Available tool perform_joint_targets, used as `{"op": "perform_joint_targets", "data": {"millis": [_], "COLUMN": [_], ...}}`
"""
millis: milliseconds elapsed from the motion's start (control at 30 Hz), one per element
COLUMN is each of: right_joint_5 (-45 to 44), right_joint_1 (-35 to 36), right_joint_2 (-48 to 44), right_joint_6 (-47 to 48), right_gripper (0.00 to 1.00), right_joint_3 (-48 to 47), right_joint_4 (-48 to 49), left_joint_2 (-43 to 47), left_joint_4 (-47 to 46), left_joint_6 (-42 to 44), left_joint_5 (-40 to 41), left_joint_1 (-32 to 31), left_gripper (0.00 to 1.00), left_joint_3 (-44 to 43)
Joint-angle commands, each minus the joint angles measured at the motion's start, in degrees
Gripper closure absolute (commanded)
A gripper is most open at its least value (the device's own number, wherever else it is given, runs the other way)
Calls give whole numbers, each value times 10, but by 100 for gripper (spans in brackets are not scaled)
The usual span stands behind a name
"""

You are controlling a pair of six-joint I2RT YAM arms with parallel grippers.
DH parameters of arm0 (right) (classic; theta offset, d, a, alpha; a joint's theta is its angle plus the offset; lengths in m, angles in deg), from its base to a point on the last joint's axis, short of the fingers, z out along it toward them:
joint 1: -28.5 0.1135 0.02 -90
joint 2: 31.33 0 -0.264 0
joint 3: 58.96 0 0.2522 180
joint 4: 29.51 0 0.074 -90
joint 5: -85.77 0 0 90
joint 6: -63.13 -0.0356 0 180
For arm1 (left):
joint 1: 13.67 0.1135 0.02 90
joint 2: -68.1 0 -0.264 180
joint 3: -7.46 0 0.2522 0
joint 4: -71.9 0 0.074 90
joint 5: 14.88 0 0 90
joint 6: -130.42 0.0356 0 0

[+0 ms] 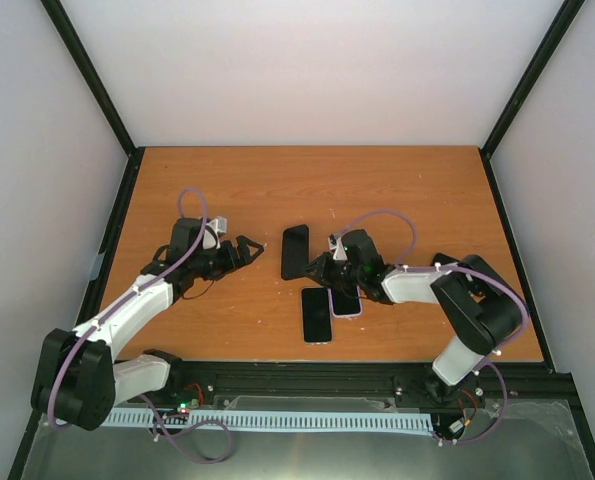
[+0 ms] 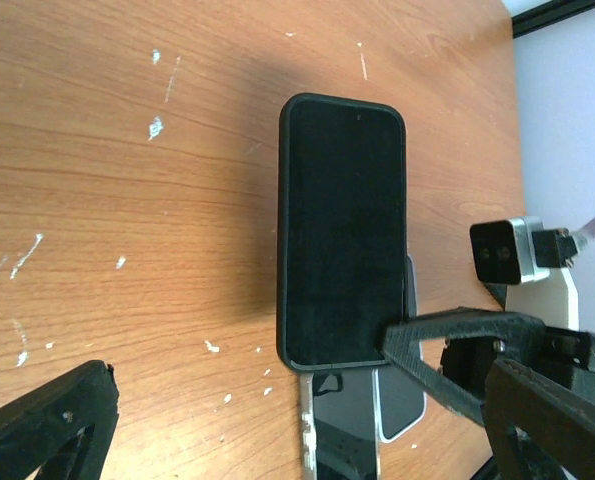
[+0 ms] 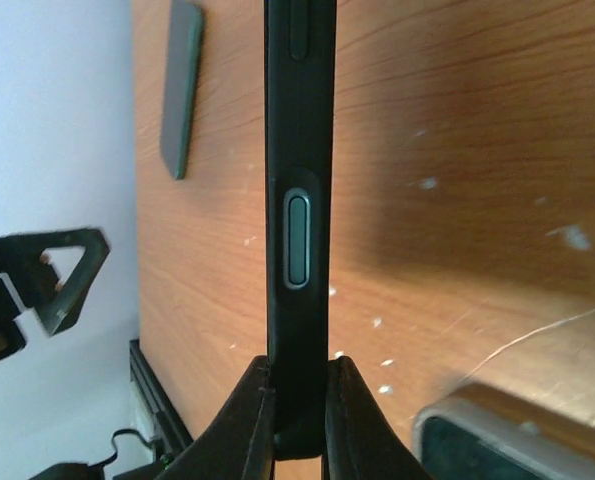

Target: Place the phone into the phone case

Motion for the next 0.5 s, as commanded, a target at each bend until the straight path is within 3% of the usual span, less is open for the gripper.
{"op": "perform_joint_targets", "data": {"millis": [0, 167, 467], "right_joint_5": [-2, 2, -10], "right_joint_1": [-21, -27, -40], "right_joint_2": [36, 78, 74], "right_joint_6": [11, 12, 36], "right_gripper": [97, 96, 80], "right_joint_3": [-29, -42, -52], "right_joint_4": [32, 28, -33], "left_joint_2": [9, -5, -23], "left_joint_4": [16, 0, -17], "left_joint_6": [21, 19, 11], "left_joint_5": [14, 1, -17], "left_joint_1": [2, 2, 2], "left_gripper": [1, 0, 1], "left_joint_3": [-9, 10, 13]}}
